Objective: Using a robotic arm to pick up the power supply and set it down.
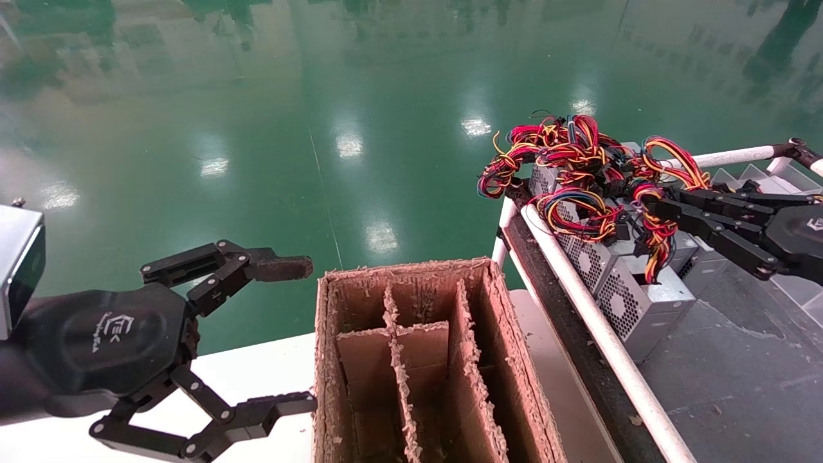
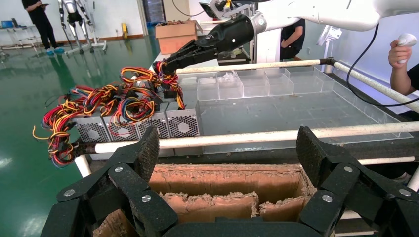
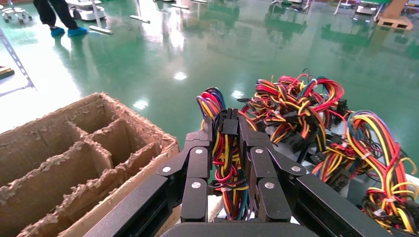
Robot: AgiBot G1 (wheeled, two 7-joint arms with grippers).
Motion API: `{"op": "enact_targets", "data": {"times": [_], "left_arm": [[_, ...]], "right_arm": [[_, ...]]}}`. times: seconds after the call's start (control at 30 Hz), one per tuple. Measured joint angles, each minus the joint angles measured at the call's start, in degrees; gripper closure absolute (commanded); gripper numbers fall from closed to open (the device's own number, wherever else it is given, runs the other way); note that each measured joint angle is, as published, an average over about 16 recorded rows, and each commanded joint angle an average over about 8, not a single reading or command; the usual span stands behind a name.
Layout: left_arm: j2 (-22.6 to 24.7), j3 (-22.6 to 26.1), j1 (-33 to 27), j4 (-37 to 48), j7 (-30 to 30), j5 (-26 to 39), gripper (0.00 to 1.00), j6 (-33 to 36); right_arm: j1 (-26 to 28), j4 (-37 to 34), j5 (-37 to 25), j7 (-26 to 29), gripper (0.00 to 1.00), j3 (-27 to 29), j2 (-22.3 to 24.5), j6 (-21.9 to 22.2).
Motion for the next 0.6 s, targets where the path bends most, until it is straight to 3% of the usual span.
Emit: {"op": "enact_targets", "data": {"times": [0.03, 0.6], "left_arm": [[0.0, 0.0, 0.0, 0.0, 0.0, 0.0, 0.0, 0.0], [0.0, 0.01, 0.0, 0.0, 0.0, 0.0, 0.0, 0.0]], "right_arm": [[0.28, -0.3, -0.25, -0.05, 0.0, -0.13, -0.2, -0.07], [2.18, -3.39, -2.44, -0.15, 0.0, -1.57, -1.61, -1.61]]}}
